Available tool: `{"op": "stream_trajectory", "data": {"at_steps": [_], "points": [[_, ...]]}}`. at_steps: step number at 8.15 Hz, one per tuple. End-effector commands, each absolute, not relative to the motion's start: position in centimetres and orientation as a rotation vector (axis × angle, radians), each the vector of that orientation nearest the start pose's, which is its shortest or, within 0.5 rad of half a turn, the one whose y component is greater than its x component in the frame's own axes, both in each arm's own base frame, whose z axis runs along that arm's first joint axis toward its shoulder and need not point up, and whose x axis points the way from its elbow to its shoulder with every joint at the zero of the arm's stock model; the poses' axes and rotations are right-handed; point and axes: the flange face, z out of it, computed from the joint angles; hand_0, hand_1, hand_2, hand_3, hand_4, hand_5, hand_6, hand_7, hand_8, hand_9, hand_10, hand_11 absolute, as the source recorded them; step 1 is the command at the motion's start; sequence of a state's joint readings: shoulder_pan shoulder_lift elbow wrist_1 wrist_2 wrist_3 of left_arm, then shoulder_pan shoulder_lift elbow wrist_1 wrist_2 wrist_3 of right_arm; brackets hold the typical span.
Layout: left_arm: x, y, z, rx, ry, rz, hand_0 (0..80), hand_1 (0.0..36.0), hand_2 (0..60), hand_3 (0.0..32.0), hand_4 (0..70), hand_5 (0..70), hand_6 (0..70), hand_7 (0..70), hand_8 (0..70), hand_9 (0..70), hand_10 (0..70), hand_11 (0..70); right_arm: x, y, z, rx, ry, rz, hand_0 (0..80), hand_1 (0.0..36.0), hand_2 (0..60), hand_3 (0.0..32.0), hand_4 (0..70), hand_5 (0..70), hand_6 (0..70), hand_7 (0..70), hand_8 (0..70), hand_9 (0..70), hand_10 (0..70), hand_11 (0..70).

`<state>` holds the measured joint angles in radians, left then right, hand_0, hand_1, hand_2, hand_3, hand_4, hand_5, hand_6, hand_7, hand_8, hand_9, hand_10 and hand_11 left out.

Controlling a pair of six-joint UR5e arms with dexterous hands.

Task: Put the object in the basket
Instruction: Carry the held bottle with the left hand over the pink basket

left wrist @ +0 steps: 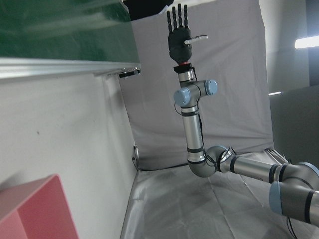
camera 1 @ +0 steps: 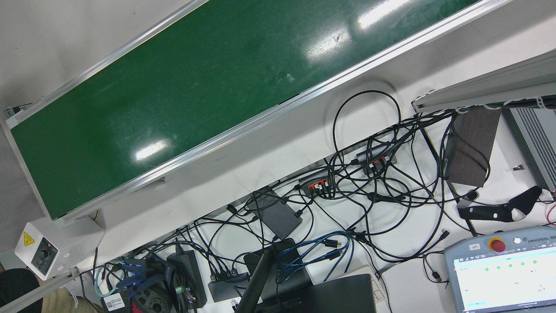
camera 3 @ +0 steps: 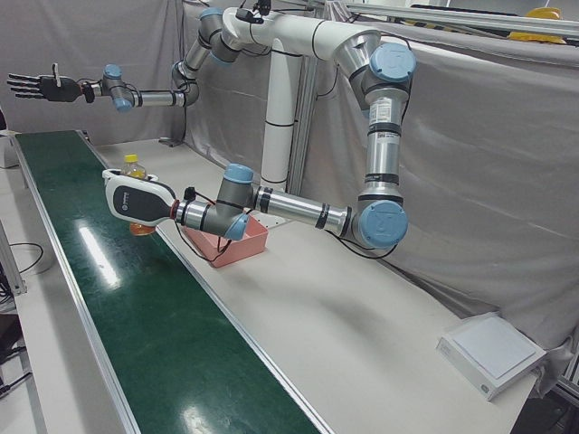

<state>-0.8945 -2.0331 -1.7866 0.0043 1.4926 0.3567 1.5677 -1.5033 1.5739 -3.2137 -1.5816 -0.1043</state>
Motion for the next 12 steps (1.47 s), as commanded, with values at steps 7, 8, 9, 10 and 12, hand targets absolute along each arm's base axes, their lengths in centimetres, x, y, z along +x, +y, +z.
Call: {"op": "stream_trajectory", "data": {"at_steps": [7, 8, 9, 10, 12], "points": [[49.3, -38.4, 27.9, -0.737, 2.347, -0.823, 67.3, 19.0, 60.0, 0.0, 70.0, 70.0, 70.0, 70.0, 70.0, 70.0, 70.0, 70.0, 13.1, -52.0, 65.9, -0.103, 2.278, -2.280, 0.0, 0.0, 0.0, 0.0, 0.0, 0.0, 0.0, 0.0, 0.0, 0.0, 0.0, 0.0], [49.2, -38.3, 28.8, -0.732, 2.344, -0.822, 65.3, 18.2, 60.0, 0.0, 70.0, 70.0, 70.0, 70.0, 70.0, 70.0, 70.0, 70.0, 13.1, -52.0, 65.9, -0.103, 2.278, -2.280, 0.0, 0.0, 0.0, 0.0, 0.0, 0.0, 0.0, 0.0, 0.0, 0.0, 0.0, 0.0], [49.4, -37.9, 29.0, -0.740, 2.343, -0.817, 63.1, 16.4, 60.0, 0.0, 70.0, 70.0, 70.0, 70.0, 70.0, 70.0, 70.0, 70.0, 13.0, -52.0, 65.9, -0.101, 2.279, -2.281, 0.0, 0.0, 0.0, 0.0, 0.0, 0.0, 0.0, 0.0, 0.0, 0.0, 0.0, 0.0], [49.5, -37.0, 29.6, -0.760, 2.337, -0.809, 62.8, 16.3, 60.0, 0.0, 70.0, 70.0, 70.0, 70.0, 70.0, 70.0, 70.0, 70.0, 13.1, -52.0, 65.9, -0.103, 2.277, -2.282, 0.0, 0.0, 0.0, 0.0, 0.0, 0.0, 0.0, 0.0, 0.0, 0.0, 0.0, 0.0], [47.8, -34.8, 32.2, -0.774, 2.306, -0.812, 61.0, 13.6, 52.7, 0.0, 70.0, 70.0, 70.0, 70.0, 70.0, 70.0, 70.0, 70.0, 13.1, -52.0, 65.9, -0.103, 2.278, -2.280, 0.0, 0.0, 0.0, 0.0, 0.0, 0.0, 0.0, 0.0, 0.0, 0.0, 0.0, 0.0]]}}
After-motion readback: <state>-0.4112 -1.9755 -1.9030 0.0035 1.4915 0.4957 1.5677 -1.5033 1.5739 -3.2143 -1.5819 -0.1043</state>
